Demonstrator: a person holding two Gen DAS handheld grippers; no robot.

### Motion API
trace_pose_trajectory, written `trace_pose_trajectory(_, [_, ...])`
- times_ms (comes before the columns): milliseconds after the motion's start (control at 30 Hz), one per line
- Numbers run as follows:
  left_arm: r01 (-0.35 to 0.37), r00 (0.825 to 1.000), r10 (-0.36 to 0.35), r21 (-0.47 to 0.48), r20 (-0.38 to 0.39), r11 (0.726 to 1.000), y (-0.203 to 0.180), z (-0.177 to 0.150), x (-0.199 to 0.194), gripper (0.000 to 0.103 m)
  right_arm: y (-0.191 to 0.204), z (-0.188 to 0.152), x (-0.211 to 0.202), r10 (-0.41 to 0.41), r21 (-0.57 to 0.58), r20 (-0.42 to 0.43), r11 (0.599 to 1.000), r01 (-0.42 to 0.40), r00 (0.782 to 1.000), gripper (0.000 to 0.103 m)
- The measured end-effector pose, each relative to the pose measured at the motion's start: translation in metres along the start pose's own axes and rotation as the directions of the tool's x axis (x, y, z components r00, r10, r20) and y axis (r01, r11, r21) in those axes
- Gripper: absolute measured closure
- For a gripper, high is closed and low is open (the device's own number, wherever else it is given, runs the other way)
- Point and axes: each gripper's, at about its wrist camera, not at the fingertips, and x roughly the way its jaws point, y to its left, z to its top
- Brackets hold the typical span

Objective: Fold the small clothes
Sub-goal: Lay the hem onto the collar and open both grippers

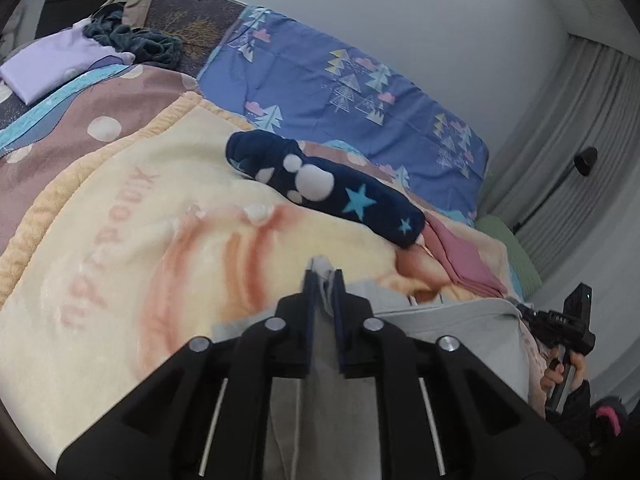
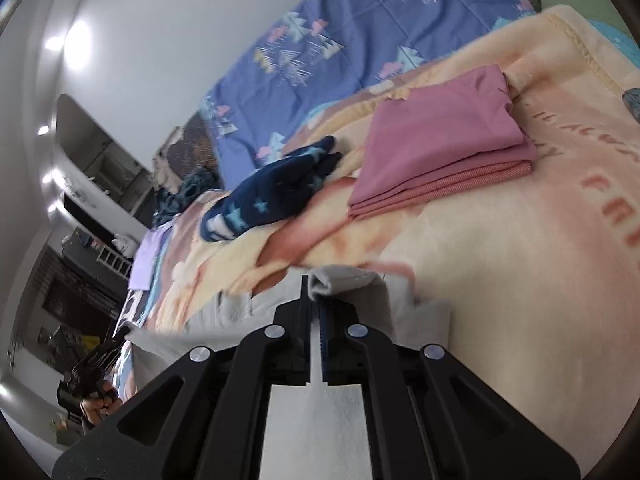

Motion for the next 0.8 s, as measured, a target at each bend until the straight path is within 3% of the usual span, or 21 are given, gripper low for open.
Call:
trace_pose_trajectory(33, [-0.04, 0.999, 0.04, 0.002, -0.014, 0.999, 0.004, 0.002, 0.009, 0.069, -0.001, 0.001, 0.005, -0.047, 0.005, -0.01, 0.999, 0.047, 0.999, 0.068])
trace_pose_trajectory(67, [-0.068, 0.997, 0.068, 0.012, -0.036, 0.998, 0.006, 0.001, 0.016, 0.058, -0.001, 0.0, 0.007, -0.054, -0.007, -0.008, 0.999, 0.054, 0.998, 0.061])
trace_pose_trajectory(233, [-0.07, 0.989, 0.084, 0.11, -0.122, 0.991, 0.012, -0.017, 0.033, 0.051, -0.013, -0.002, 0.008, -0.071, -0.077, 0.015, 0.994, 0.072, 0.997, 0.06])
trace_pose_trajectory(433, [-0.096, 0.97, 0.124, 0.137, -0.211, 0.986, 0.019, -0.012, 0.068, 0.049, -0.02, 0.008, 0.034, -0.128, -0.113, -0.041, 0.986, 0.122, 0.991, 0.06])
trace_pose_trajectory(500, [-0.121, 0.957, 0.153, 0.14, -0.247, 0.983, 0.023, -0.01, 0.084, 0.056, -0.022, 0.01, 0.049, -0.148, -0.117, -0.071, 0.983, 0.139, 0.986, 0.06])
trace_pose_trajectory(533, [-0.129, 0.953, 0.162, 0.139, -0.256, 0.982, 0.024, -0.01, 0.089, 0.069, -0.022, 0.009, 0.052, -0.146, -0.121, -0.073, 0.983, 0.137, 0.987, 0.067])
trace_pose_trajectory(567, [-0.13, 0.953, 0.162, 0.135, -0.256, 0.982, 0.026, -0.009, 0.092, 0.101, -0.021, 0.009, 0.054, -0.138, -0.13, -0.074, 0.983, 0.127, 0.988, 0.098])
trace_pose_trajectory(700, [-0.097, 0.985, 0.116, 0.15, -0.129, 0.984, 0.013, -0.002, 0.06, 0.102, -0.017, 0.013, 0.031, -0.036, -0.119, 0.014, 0.992, 0.038, 0.999, 0.099])
trace_pose_trajectory(800, [-0.125, 0.982, 0.149, 0.19, -0.119, 0.974, 0.011, -0.006, 0.054, 0.101, -0.024, 0.016, 0.041, -0.065, -0.122, -0.027, 0.991, 0.061, 0.998, 0.099])
